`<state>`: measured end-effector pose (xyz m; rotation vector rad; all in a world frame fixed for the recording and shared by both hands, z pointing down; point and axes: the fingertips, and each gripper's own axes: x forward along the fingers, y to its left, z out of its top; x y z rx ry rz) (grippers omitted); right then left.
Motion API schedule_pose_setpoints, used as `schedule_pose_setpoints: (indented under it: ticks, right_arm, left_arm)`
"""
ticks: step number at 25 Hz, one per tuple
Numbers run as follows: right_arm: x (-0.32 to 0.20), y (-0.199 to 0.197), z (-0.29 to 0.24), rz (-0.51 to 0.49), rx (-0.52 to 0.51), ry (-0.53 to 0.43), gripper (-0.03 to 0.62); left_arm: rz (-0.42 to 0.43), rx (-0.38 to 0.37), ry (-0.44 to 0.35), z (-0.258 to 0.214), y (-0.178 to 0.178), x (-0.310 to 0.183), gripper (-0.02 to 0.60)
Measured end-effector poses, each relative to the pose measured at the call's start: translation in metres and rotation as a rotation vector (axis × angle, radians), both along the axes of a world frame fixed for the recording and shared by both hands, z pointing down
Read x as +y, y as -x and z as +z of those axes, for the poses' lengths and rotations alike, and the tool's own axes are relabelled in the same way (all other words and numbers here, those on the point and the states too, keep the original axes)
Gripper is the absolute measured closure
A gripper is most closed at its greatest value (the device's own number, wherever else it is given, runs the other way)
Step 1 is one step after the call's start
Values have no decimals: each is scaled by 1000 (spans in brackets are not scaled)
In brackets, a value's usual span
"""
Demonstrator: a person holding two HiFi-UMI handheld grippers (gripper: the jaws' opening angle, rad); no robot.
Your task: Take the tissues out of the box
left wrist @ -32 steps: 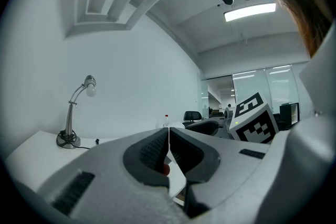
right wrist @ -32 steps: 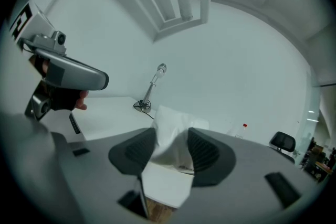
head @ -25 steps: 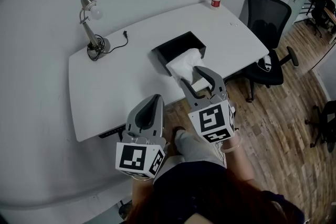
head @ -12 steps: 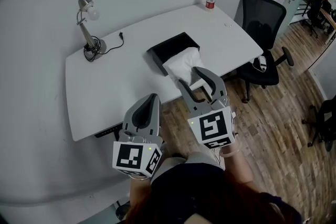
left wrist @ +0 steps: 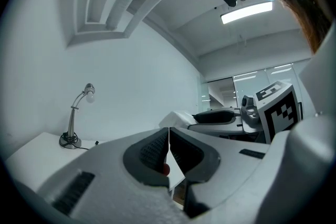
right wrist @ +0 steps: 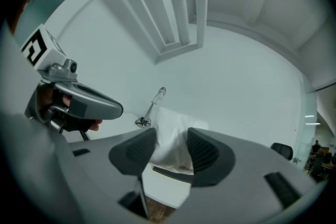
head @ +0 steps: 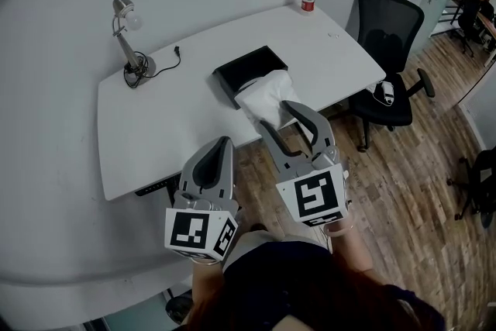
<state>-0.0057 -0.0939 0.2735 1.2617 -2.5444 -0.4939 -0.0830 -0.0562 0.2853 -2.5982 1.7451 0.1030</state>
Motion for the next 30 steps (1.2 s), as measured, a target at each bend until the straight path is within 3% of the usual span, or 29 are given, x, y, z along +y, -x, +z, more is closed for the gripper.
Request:
schedule_pose_setpoints:
  ticks: [30]
  right_arm:
    - [88,-80,-30,-120,-100,-44,390]
  left_arm:
    - [-106,-41,-22,-13,-70,78,555]
